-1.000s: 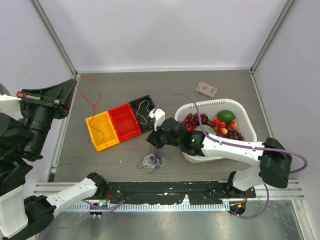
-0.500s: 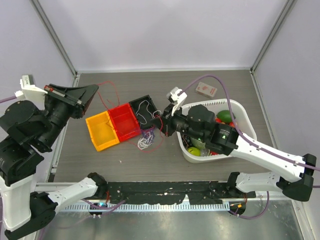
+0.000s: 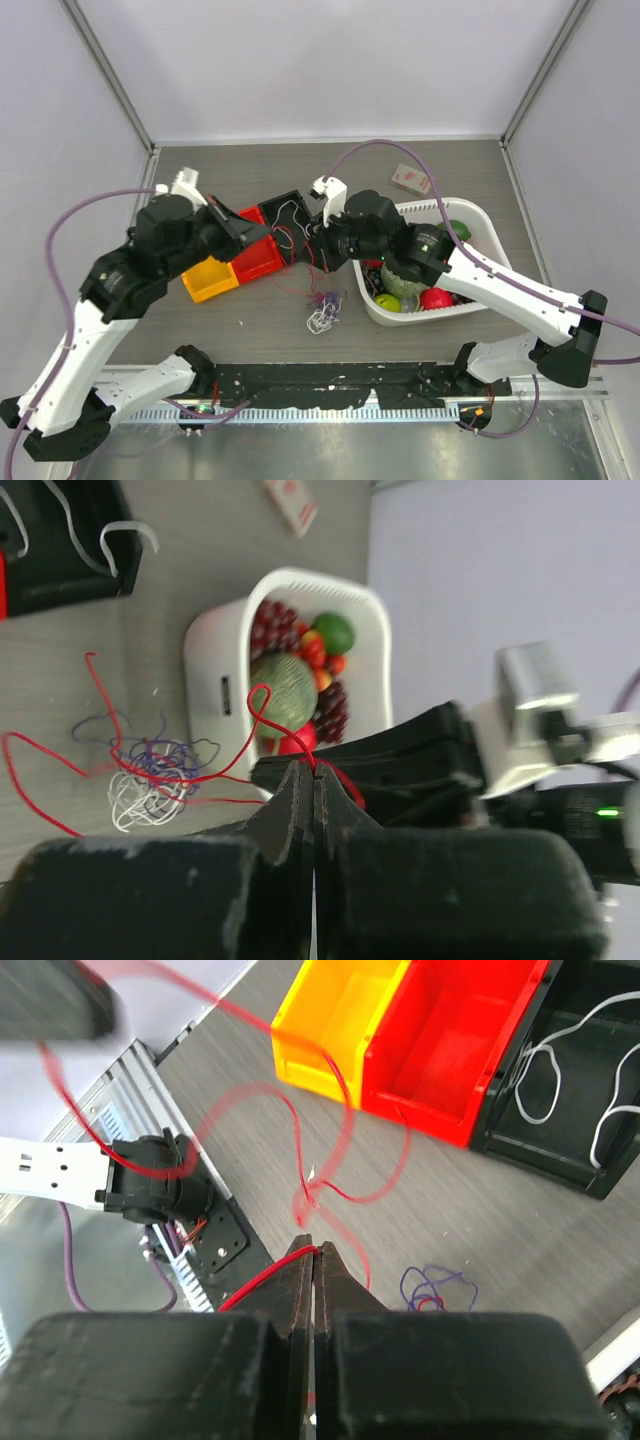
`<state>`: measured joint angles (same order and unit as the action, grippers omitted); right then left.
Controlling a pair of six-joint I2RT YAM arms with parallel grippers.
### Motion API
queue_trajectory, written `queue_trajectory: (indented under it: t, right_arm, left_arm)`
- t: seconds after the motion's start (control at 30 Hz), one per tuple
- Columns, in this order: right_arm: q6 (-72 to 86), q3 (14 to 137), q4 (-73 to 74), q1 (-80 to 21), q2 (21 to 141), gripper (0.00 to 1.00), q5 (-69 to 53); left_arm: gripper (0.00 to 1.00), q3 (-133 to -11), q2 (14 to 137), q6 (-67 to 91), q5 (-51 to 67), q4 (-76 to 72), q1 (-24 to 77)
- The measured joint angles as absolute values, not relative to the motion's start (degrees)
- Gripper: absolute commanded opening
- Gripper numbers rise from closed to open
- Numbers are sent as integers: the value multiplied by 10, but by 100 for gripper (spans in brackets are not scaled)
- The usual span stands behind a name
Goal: Untangle the cables
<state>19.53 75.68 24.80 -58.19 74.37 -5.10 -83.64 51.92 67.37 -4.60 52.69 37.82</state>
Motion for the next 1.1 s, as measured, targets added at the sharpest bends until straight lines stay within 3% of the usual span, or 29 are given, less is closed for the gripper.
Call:
queue_trajectory:
  t: [0.27, 0.63, 1.1]
  right_arm:
    - [230, 825, 373, -557, 814, 1, -93]
    - [265, 828, 431, -557, 879, 1, -86]
    - [286, 825, 421, -557, 880, 1, -90]
  left_arm:
    - [0, -631, 486, 673, 49, 429, 378]
    - [4, -502, 475, 738, 139, 270, 382]
    - [16, -481, 495, 777, 166, 188, 387]
